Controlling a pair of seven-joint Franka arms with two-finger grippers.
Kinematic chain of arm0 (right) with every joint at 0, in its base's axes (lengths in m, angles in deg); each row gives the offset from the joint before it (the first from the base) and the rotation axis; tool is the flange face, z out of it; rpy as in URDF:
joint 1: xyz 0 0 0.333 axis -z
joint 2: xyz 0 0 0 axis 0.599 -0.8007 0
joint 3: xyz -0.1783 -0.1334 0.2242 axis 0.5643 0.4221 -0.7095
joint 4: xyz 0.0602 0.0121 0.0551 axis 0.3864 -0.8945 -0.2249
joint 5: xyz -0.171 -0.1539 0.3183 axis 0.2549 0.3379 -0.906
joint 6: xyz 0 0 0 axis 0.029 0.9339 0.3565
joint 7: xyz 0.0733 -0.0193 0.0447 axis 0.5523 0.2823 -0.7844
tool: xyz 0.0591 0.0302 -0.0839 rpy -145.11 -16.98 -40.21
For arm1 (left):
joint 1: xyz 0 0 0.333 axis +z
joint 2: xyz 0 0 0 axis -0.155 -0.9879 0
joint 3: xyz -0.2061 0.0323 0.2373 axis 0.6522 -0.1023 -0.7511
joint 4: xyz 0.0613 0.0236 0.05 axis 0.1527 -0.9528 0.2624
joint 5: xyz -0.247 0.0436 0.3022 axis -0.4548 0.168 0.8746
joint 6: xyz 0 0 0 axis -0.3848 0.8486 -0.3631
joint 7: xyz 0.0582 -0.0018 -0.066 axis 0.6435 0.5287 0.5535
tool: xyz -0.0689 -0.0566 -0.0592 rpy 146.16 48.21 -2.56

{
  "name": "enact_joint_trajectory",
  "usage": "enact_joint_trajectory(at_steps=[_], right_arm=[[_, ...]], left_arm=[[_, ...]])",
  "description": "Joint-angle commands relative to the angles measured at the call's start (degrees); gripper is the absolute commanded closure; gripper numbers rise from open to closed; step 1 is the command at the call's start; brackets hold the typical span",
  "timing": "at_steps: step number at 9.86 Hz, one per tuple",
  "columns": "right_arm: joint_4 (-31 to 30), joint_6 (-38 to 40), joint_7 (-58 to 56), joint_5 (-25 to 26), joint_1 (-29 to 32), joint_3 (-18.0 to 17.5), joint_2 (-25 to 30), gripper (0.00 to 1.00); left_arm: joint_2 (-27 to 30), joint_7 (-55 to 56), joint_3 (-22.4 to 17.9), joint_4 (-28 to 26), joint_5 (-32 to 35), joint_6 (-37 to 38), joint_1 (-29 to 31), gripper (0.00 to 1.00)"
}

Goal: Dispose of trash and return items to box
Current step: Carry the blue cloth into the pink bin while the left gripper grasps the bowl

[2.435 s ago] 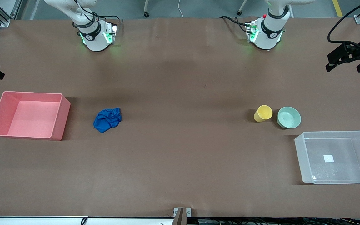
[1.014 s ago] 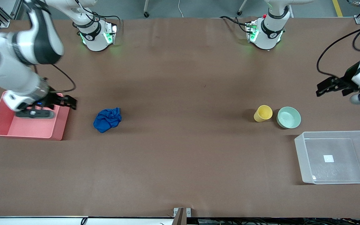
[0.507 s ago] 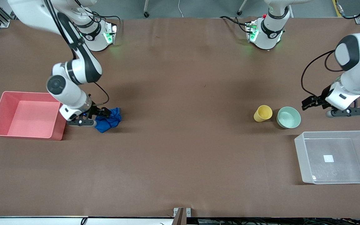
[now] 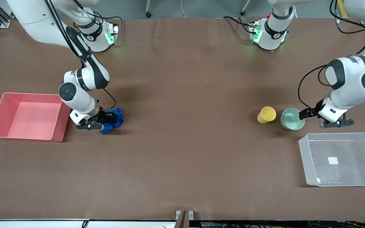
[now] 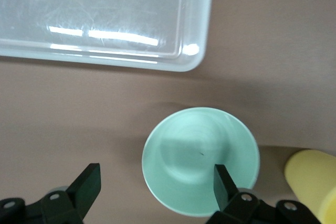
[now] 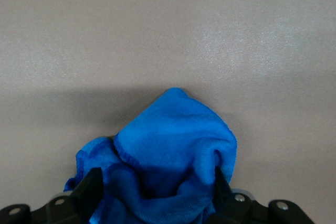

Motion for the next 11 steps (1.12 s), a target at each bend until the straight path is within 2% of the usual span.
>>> enact_joint_trajectory(at_steps=[1,3,4,5,6,7,8,10,11], right_arm=[[-1.5,-1.3,3.0,0.2,0.4,-0.3,0.7,0.99],[-1.1,-0.7,4.8,0.1,0.1,-0.3,0.8,0.99],[-0.8,-0.4,5.1,0.1,0.1,-0.4,0.9,0.99],[0.0,1.6,7.0,0.1,0.0,-0.6,1.6,0.99],[2.7,8.3,8.6,0.1,0.0,-1.2,2.7,0.99],[6.6,17.1,9.5,0.1,0.1,-1.7,4.3,0.99],[10.3,24.8,9.6,0.0,0.4,-1.6,6.2,0.99],[19.1,39.2,8.1,0.1,2.0,-1.1,10.1,0.99],[24.4,46.6,3.7,0.1,3.0,0.8,10.8,0.99]], left_arm=[[-3.9,-0.8,0.1,-0.5,0.1,-2.5,0.5,0.05],[-6.6,-0.8,0.1,-0.5,0.1,-4.6,0.5,0.08],[-7.8,-0.8,0.1,-0.5,0.1,-5.9,0.4,0.13],[-8.5,-0.5,0.1,-0.5,0.1,-6.3,0.4,0.36],[-8.6,-0.2,0.1,-0.5,0.1,-6.2,0.3,0.75],[-8.7,-0.2,0.1,-0.5,0.1,-6.2,0.3,0.92],[-8.7,-0.2,0.1,-0.5,0.1,-6.2,0.3,0.99],[-8.4,-0.2,0.1,-0.5,0.1,-6.2,0.3,1.00],[-8.3,-0.3,0.1,-0.4,0.1,-6.2,0.2,1.00]])
